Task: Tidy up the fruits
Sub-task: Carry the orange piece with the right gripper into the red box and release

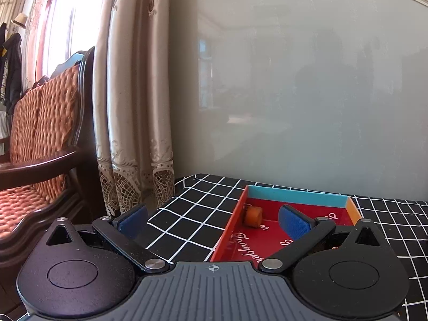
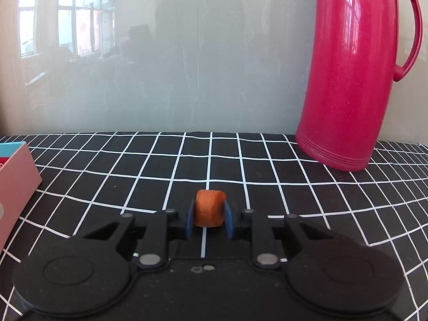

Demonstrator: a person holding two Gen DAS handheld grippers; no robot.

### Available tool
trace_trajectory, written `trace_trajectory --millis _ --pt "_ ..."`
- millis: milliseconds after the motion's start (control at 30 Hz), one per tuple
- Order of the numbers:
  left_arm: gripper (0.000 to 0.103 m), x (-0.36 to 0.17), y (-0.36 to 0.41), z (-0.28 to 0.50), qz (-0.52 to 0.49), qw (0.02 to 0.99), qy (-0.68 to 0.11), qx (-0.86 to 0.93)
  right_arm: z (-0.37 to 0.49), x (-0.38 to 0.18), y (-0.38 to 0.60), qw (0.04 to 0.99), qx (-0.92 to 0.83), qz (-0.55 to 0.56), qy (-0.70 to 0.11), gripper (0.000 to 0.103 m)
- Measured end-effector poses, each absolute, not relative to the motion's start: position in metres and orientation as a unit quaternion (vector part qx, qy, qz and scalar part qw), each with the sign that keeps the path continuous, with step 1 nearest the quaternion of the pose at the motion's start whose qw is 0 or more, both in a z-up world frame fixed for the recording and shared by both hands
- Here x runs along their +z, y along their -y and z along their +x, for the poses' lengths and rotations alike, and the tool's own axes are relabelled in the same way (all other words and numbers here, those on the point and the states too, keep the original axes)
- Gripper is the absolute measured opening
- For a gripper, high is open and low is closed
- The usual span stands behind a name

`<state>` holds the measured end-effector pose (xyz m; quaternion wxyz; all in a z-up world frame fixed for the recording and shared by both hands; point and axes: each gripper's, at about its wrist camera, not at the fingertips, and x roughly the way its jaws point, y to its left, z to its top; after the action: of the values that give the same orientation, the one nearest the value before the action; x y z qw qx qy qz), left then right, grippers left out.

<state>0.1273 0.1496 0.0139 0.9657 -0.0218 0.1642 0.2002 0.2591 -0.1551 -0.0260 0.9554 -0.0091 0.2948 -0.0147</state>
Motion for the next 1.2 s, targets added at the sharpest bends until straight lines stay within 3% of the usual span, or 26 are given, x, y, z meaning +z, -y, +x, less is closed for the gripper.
trace_trajectory --millis 1200 --pt "0.103 0.017 -0.165 0.114 -0.009 0.961 -0.172 0.218 0.209 0.019 0.137 0.968 0.017 -0.032 -0.249 0.021"
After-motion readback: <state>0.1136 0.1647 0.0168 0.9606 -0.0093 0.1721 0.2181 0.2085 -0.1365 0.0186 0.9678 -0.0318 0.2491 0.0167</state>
